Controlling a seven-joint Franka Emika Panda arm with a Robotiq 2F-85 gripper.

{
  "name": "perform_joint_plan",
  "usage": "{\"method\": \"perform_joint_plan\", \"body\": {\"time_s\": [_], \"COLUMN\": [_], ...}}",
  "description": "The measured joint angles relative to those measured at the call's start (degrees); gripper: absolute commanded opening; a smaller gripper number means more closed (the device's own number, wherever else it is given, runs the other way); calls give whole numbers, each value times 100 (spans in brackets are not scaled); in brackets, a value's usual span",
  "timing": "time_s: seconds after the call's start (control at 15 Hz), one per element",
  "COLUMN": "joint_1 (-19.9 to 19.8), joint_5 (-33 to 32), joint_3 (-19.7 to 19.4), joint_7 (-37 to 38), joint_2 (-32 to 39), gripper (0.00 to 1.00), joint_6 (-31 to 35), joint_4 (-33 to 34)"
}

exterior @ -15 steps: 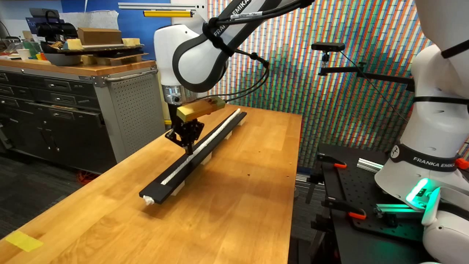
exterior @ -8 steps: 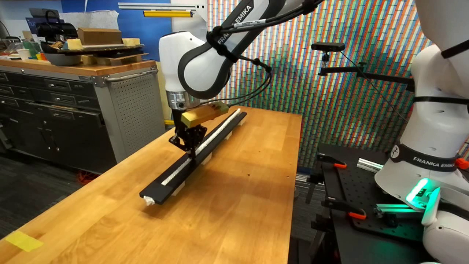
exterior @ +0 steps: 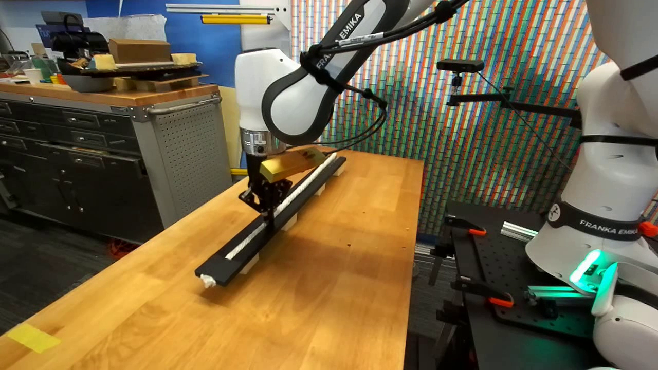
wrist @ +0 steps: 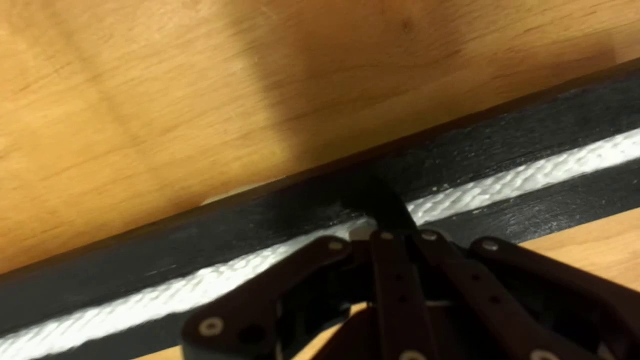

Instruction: Pick up the rope and arrange it straight on the object

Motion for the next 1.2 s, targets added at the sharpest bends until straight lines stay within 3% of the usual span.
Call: {"method": "perform_joint_plan", "body": {"time_s": [0.53, 1.2], "joint_1": [0, -78], "joint_5": [3, 53], "joint_3": [-129, -349], "joint_7": [10, 15], "joint_2": [-127, -127], "gripper": [0, 0], "joint_6": [421, 441], "joint_4": [-335, -351]}}
